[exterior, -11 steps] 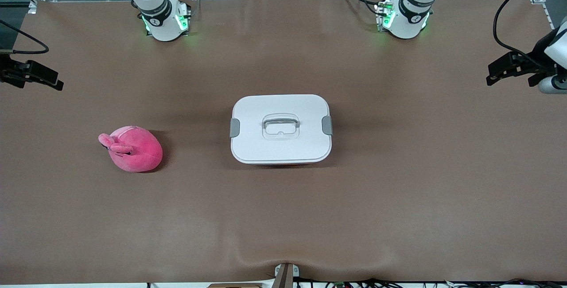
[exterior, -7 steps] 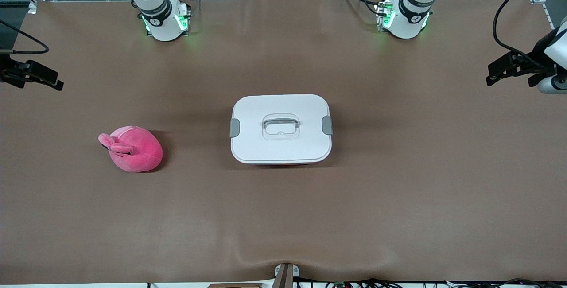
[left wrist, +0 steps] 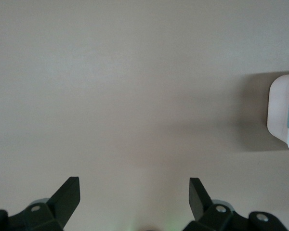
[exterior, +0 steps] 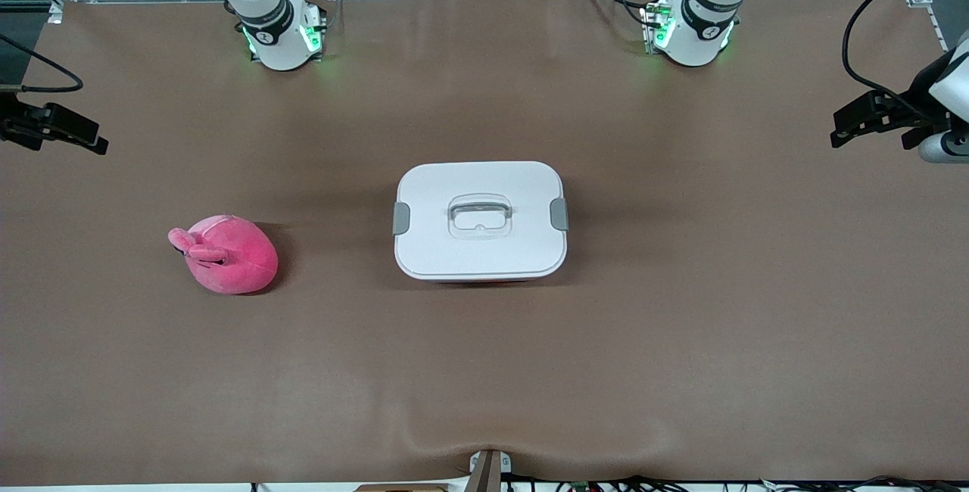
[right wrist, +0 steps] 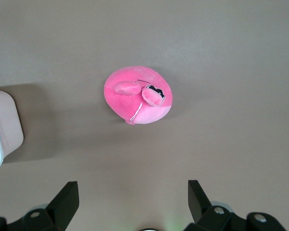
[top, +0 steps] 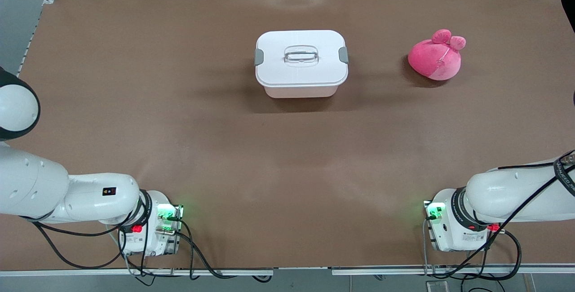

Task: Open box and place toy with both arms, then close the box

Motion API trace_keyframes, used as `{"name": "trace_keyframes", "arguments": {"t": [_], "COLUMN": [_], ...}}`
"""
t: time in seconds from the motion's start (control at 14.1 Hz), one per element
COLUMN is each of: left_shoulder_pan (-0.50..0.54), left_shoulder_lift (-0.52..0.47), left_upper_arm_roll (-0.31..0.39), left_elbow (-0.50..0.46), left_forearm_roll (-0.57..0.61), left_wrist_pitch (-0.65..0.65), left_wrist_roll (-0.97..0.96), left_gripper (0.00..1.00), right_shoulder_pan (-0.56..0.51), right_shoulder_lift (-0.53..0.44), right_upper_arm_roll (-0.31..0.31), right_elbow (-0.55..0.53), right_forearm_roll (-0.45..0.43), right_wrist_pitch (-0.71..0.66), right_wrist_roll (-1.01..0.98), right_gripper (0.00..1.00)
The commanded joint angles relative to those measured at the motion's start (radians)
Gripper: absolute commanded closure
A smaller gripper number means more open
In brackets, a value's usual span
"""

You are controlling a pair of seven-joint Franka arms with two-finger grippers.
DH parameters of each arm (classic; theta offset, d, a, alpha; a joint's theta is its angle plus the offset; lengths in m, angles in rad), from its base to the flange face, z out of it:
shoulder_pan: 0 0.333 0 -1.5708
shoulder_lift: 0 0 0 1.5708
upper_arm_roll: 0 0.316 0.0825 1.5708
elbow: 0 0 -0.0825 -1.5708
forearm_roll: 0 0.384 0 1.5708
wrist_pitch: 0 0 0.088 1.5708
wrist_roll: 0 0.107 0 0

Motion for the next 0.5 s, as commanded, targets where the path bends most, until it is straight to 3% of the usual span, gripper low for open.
{"name": "trace_keyframes", "arguments": {"t": [0.0,0.28,0.42], "left_shoulder_pan": [0.011,0.034,0.054], "left_shoulder_lift": [0.027,0.065,0.089], "left_upper_arm_roll": [0.002,0.007,0.005], "left_elbow": [0.021,0.049,0.063], "left_forearm_roll": [0.002,0.004,-0.003], "left_wrist_pitch": [-0.014,-0.011,-0.006], "left_wrist_roll": [0.004,0.015,0.004], "left_gripper": [0.0,0.0,0.0], "right_shoulder_pan": [-0.016,-0.034,-0.036], "right_shoulder_lift": [0.015,0.042,0.135], "right_upper_arm_roll": [0.011,0.009,0.009], "right_elbow": [0.011,0.009,0.01], "right_forearm_roll": [-0.021,-0.032,-0.05], "right_wrist_pitch": [-0.003,-0.006,-0.014], "right_wrist_roll": [0.001,-0.008,-0.011], "right_gripper": [0.0,0.0,0.0]}}
